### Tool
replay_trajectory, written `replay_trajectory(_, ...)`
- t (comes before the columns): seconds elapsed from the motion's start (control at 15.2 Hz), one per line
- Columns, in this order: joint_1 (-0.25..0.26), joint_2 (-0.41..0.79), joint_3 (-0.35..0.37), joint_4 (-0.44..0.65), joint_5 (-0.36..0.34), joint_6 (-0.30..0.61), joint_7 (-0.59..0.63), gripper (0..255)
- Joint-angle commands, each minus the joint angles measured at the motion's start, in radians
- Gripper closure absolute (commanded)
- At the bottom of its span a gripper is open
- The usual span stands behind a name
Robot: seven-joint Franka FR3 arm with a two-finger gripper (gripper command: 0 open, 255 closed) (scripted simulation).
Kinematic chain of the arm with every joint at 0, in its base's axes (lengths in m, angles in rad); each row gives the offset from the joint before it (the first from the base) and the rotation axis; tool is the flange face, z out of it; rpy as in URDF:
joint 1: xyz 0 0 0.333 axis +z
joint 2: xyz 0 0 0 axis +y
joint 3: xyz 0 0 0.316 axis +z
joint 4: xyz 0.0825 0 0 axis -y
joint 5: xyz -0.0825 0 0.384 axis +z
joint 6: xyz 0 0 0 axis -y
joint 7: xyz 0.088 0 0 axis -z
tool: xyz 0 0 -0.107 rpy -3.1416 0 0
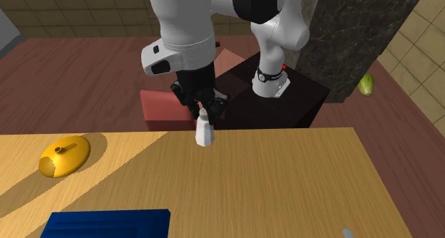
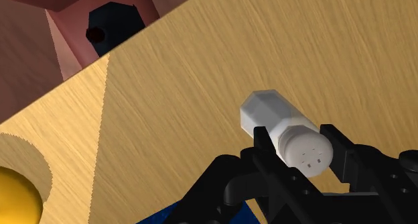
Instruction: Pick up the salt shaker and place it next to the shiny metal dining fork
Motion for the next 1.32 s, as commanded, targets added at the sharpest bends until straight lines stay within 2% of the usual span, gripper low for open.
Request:
replay_trajectory(0.0, 0.024, -0.005, 0.023, -0.014, 0.000, 0.013, 0.047, 255)
replay_trajectory(0.66, 0.143, 0.032, 0.138, -0.021, -0.016, 0.073, 0.282, 255)
replay_trajectory(1.25, 0.268, 0.152, 0.228, 0.077, -0.076, 0.099, 0.507, 255)
